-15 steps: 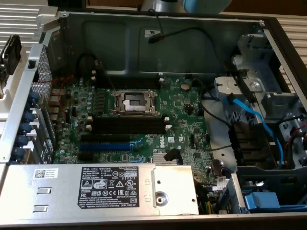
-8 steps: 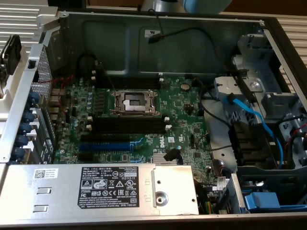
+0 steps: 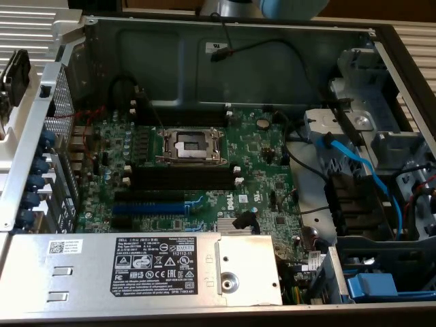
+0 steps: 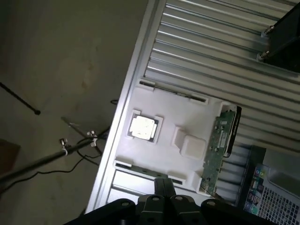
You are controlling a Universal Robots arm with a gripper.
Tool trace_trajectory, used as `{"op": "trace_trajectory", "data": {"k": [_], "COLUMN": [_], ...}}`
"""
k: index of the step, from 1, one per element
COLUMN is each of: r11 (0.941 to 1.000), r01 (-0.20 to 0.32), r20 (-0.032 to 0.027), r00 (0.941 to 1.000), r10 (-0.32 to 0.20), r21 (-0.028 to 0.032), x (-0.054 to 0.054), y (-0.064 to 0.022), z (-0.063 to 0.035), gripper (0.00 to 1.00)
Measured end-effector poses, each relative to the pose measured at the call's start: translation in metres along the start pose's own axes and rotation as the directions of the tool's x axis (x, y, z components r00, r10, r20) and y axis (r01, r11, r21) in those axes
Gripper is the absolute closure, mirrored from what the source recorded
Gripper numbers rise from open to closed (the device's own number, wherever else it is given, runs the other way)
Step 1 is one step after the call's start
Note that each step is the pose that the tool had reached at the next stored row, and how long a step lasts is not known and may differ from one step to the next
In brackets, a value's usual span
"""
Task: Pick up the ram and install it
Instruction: 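Pick up the ram and move it above insertion slot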
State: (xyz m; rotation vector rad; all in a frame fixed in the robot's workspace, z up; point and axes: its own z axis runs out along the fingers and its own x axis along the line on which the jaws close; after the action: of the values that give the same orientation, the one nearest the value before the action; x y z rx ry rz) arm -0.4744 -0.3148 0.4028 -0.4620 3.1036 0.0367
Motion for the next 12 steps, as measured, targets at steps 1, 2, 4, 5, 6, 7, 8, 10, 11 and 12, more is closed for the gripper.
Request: {"op": "trace_trajectory", "data": {"k": [1, 2, 4, 5, 6, 7, 8, 10, 11, 12], "r11": [0.9998, 0.9993, 0.9974, 0.9959, 0.9941, 0.9918, 0.9893, 0.9835, 0.9801, 0.9763], "r01": [0.019, 0.037, 0.072, 0.091, 0.108, 0.128, 0.146, 0.181, 0.199, 0.216], "r20": [-0.0004, -0.0008, -0.0016, -0.002, -0.0024, -0.0028, -0.0032, -0.0039, -0.0044, -0.0047], "r00": [0.9998, 0.9993, 0.9974, 0.9959, 0.9941, 0.9918, 0.9893, 0.9835, 0.9801, 0.9763], "r10": [-0.019, -0.037, -0.072, -0.091, -0.108, -0.128, -0.146, -0.181, -0.199, -0.216], "r21": [-0.0001, -0.0003, -0.0005, -0.0007, -0.0009, -0.0011, -0.0013, -0.0017, -0.0019, -0.0021], "x": [0.0, 0.0, 0.0, 0.0, 0.0, 0.0, 0.0, 0.0, 0.0, 0.0], "y": [0.0, 0.0, 0.0, 0.0, 0.0, 0.0, 0.0, 0.0, 0.0, 0.0], "z": [0.0, 0.0, 0.0, 0.0, 0.0, 0.0, 0.0, 0.0, 0.0, 0.0], "gripper": [0.9, 0.9, 0.9, 0.9, 0.9, 0.9, 0.9, 0.9, 0.9, 0.9]}}
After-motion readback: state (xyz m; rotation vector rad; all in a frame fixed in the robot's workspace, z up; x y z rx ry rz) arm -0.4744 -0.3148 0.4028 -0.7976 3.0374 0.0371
